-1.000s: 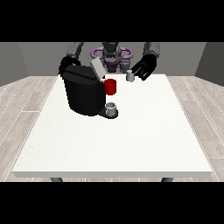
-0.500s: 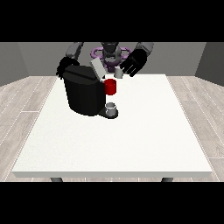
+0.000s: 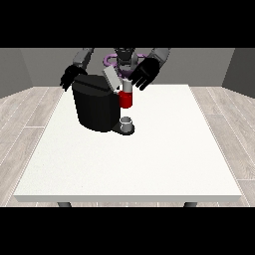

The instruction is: Insert the coffee pod into the coffee machine and close the lid

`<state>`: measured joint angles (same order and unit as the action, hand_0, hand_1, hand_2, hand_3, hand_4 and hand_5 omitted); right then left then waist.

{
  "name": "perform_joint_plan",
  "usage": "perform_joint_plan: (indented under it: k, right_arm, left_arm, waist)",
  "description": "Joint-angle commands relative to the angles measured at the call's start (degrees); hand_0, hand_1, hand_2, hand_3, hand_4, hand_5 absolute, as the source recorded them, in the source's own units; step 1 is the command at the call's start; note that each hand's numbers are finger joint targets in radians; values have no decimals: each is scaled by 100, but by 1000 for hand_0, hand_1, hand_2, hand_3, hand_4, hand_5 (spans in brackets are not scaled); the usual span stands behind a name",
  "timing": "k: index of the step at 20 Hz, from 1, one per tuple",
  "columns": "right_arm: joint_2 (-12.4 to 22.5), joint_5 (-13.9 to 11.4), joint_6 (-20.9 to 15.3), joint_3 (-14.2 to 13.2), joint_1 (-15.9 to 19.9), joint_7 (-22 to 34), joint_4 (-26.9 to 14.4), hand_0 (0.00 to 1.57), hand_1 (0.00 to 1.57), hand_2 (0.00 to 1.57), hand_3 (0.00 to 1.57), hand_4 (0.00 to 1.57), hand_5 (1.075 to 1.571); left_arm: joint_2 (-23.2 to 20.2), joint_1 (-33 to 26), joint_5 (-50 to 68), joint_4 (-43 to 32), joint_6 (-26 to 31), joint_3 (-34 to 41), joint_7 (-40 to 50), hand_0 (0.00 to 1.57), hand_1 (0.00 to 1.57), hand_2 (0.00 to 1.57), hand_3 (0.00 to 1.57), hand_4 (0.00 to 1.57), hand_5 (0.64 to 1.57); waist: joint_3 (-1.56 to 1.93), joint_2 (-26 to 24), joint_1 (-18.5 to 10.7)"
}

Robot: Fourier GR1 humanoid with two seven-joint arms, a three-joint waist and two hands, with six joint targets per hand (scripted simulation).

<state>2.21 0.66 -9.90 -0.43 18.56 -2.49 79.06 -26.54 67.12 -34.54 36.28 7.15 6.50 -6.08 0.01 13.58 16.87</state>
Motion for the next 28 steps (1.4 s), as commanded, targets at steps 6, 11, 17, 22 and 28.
perform_joint_plan:
  k: [6,11,17,22,28]
  right_arm:
    - [74,196,117,-167,-76,37,120,0,0,0,0,499,1571]
    - [24,163,148,-166,-62,-299,-96,0,0,0,0,513,1571]
    - [221,246,59,-387,319,37,194,0,0,0,0,499,1571]
    - [-15,159,17,-251,-49,-331,-113,0,0,0,0,448,1571]
    - [-33,150,42,-99,-16,37,181,0,0,0,0,446,1571]
  left_arm:
    - [-125,2,-28,-115,154,61,-201,1316,1316,1328,1225,510,1571]
    - [113,139,-142,-45,36,-34,-44,1206,1206,1261,1187,504,1571]
    - [-184,143,-174,-166,110,45,-362,1198,1198,1271,1200,505,1571]
    - [126,192,-244,-140,129,-36,49,1164,1164,1239,1182,492,1571]
    - [178,73,-256,-296,47,34,14,1249,1249,1282,1181,480,1571]
  waist:
    - [-1,139,58]
    - [1,207,18]
    - [-1,401,43]
    - [1,184,-21]
    - [-1,159,91]
